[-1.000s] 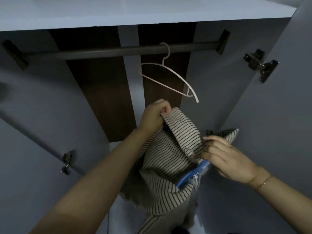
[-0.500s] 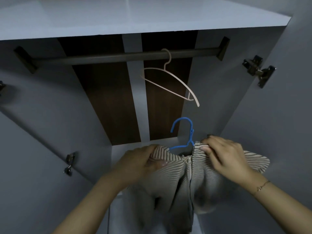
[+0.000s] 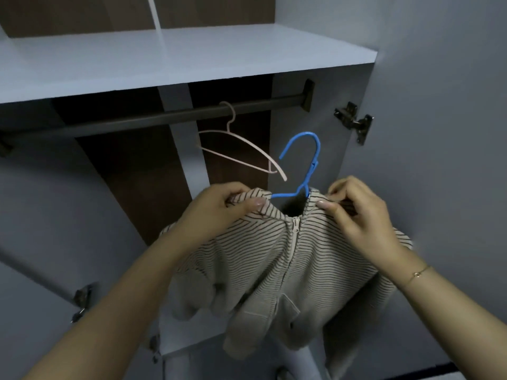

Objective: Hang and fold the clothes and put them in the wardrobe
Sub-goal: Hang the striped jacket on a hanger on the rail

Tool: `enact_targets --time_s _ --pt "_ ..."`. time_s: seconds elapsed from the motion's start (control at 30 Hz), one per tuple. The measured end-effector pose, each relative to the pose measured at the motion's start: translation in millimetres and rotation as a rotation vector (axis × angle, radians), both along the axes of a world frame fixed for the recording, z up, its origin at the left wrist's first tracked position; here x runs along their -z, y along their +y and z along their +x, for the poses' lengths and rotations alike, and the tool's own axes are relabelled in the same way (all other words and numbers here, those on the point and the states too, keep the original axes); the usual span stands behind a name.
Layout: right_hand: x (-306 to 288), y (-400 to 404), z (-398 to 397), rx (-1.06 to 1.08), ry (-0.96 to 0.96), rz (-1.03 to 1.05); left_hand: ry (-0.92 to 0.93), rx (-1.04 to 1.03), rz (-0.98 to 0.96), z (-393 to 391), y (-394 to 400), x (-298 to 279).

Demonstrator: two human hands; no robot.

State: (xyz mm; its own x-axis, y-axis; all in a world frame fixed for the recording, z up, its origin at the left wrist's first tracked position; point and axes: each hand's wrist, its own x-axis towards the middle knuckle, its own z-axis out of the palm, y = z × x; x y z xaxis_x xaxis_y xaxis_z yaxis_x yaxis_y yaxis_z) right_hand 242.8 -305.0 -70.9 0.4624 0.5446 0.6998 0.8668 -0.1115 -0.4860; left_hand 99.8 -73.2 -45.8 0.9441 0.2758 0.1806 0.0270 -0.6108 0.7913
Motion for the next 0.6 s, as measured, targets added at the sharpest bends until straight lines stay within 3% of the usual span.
enact_targets --time_s 0.13,0.23,0.33,0.5,0.6 --pt "8.7 -8.8 0.6 0.110 -0.327 0.025 0.067 -0.085 -0.233 9.4 17.9 -4.2" --pt "23.9 -10.5 -10.9 0.008 -0.349 -0.077 0.051 -0.158 -0.299 16.2 26.5 -1.0" --pt "27.8 -14.1 -8.6 -0.059 -0.325 -0.340 -0.031 -0.106 -0.255 18.2 24.4 0.4" --pt "-0.8 -30.0 16.5 0.104 -0.123 -0.268 -0.110 0.052 -0.157 14.3 25.5 -7.2" --pt "-19.1 -21.0 27.4 -0.070 0.016 -0.397 -0.117 0.145 -0.058 22.3 20.7 -17.6"
